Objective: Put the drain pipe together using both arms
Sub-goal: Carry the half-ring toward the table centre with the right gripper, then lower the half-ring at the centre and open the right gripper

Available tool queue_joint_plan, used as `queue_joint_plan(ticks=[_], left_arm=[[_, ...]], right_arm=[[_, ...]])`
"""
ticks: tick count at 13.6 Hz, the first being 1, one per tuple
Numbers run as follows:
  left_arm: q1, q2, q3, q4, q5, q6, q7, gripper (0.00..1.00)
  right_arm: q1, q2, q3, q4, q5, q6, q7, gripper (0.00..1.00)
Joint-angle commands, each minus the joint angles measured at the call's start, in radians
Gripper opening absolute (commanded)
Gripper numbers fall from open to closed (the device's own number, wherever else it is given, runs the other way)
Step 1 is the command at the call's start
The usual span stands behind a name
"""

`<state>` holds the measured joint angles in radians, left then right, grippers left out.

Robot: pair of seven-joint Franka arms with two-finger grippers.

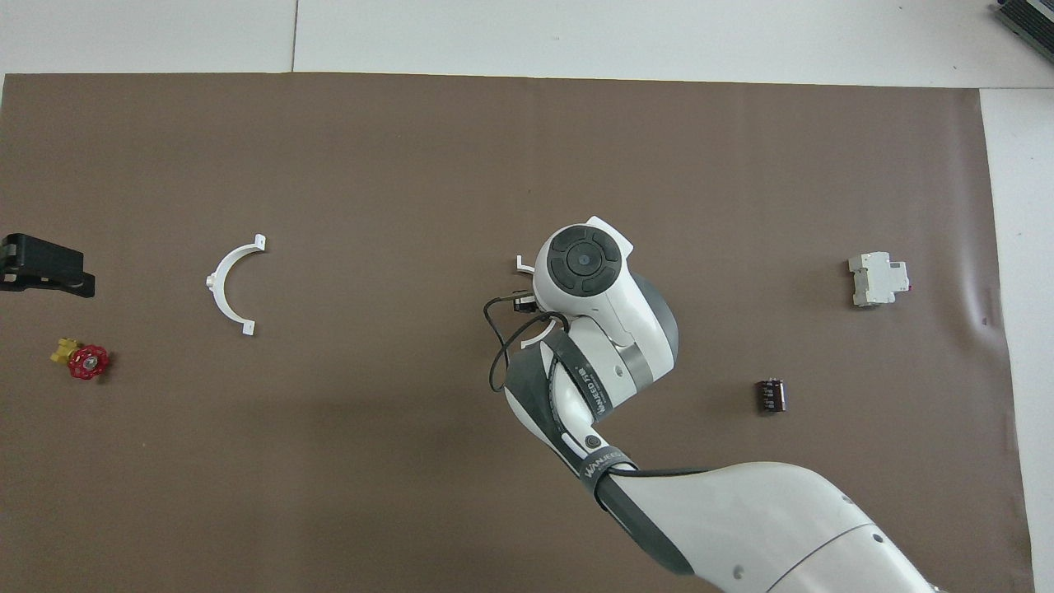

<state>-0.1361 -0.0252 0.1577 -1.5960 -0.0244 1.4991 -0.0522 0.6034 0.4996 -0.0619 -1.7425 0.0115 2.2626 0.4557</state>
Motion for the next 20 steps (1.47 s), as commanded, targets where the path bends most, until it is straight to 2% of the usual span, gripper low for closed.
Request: queue_joint_plan(ticks=[1, 3, 6, 11, 16, 18, 20], left_arm=[[0.007, -0.013, -0.001, -0.001, -0.009, -0.014, 0.006, 1.0], [0.007, -0.013, -0.001, -0.001, -0.009, -0.014, 0.006, 1.0], [0.007, -0.013, -0.001, -0.001, -0.009, -0.016, 0.006, 1.0], [-0.003, -0.019, -0.004, -0.005, -0.009, -0.022, 0.005, 1.0], [-0.039, -0.024, -0.027, -0.009, -0.009, -0.014, 0.002, 1.0], [-0.045, -0.042, -0.027, -0.05, -0.009, 0.013, 0.002, 1.0], [-0.043, -0.094, -0.027, -0.178, -0.009, 0.145, 0.002, 1.0]], right_arm=[[0.013, -0.024, -0.007, -0.014, -0.022, 0.009, 0.034, 1.0], [-0.005, -0.07, -0.018, -0.012, -0.021, -0.004, 0.034, 1.0], [-0.103, -0.16, -0.024, -0.006, -0.021, -0.078, 0.025, 1.0], [-0.296, -0.295, -0.024, -0.005, -0.018, -0.291, -0.104, 1.0], [-0.482, -0.381, -0.026, -0.006, -0.018, -0.478, -0.27, 1.0], [-0.548, -0.417, -0.026, -0.005, -0.018, -0.506, -0.351, 1.0], [-0.586, -0.461, -0.027, -0.002, -0.022, -0.538, -0.396, 1.0]])
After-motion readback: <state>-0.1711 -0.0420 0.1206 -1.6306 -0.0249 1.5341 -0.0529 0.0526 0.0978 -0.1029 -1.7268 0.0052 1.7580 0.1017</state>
